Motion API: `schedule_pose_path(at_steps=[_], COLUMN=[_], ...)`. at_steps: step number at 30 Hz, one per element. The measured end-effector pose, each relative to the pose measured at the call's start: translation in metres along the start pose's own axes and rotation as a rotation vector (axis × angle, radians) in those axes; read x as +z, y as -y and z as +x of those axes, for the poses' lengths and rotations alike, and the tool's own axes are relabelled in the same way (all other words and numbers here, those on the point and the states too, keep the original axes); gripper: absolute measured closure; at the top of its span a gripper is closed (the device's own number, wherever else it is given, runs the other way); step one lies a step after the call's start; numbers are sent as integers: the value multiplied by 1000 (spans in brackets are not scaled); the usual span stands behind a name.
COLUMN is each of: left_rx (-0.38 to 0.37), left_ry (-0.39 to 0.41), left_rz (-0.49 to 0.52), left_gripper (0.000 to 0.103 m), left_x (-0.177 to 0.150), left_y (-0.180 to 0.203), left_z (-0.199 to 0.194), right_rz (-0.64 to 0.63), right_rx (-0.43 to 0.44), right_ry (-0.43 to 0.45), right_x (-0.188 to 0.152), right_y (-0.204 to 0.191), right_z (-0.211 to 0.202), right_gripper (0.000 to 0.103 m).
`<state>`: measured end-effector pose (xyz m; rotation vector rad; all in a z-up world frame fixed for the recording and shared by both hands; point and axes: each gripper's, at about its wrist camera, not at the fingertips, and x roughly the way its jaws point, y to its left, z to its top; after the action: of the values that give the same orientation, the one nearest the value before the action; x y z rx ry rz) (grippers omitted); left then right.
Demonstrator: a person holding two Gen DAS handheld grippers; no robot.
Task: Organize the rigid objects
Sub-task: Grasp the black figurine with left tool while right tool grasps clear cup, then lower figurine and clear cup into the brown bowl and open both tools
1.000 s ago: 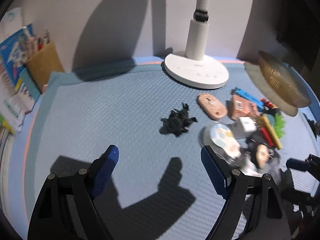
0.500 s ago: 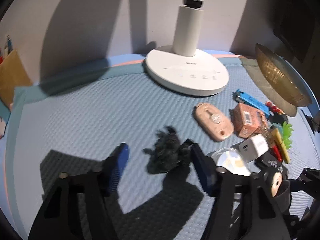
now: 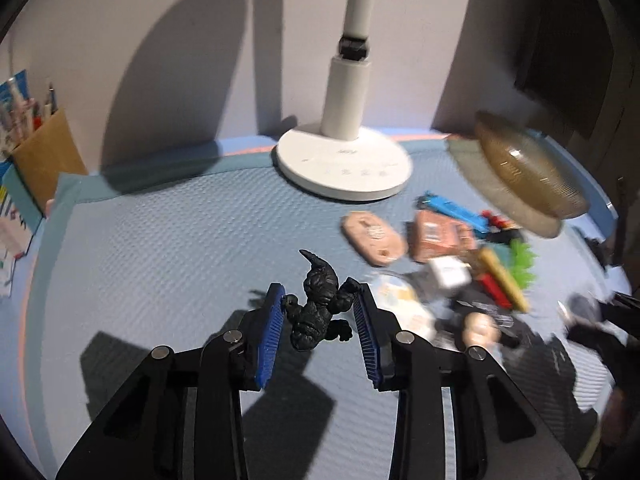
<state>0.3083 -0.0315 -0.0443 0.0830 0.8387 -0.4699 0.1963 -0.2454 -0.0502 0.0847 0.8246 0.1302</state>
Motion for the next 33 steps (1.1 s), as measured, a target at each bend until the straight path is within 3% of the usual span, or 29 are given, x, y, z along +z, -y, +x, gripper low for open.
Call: schedule_pose_path(at_steps=[6,12,18,19,20,22,23,26,30,33], left_rx=[-47,-51,-71,-74,-78,-86,-89,-94,-98,-112], left_ry=[18,10,-23,-30,-35,-38,-39,-35,-35,-35], left_rz=[40,110,145,151,154,160,163,172,172,164], left_gripper=[71,71,71,71,71,71,71,71,71,71], left_x=[-15,-23,-31,-33,-34,-35,-35,-33,-30,-27], left_y=[41,76,98,101,104,107,109,113,117,118], left_z=[-32,-43,-37,-35,-34,-34,-34,-36,-37,-36], right_rz=[38,-76,-55,-48,-35,-5,9,78,176,195], right_rx=[-75,-74,-13,-9,-4,2,12,71,64,58], right_ry=[-51,-92,-86,-87,-93,-94,-91,-98,-166,-178], right_x=[-17,-46,-68,-69,-69,-65,-64,-54,-41,-34], right_y=[46,46,55,57,60,62,62,66,74,76], right_z=[5,-10,-28,-29,-31,-31,-31,-28,-11,-11], right_gripper=[66,66,66,64,52,38,38,38,40,64])
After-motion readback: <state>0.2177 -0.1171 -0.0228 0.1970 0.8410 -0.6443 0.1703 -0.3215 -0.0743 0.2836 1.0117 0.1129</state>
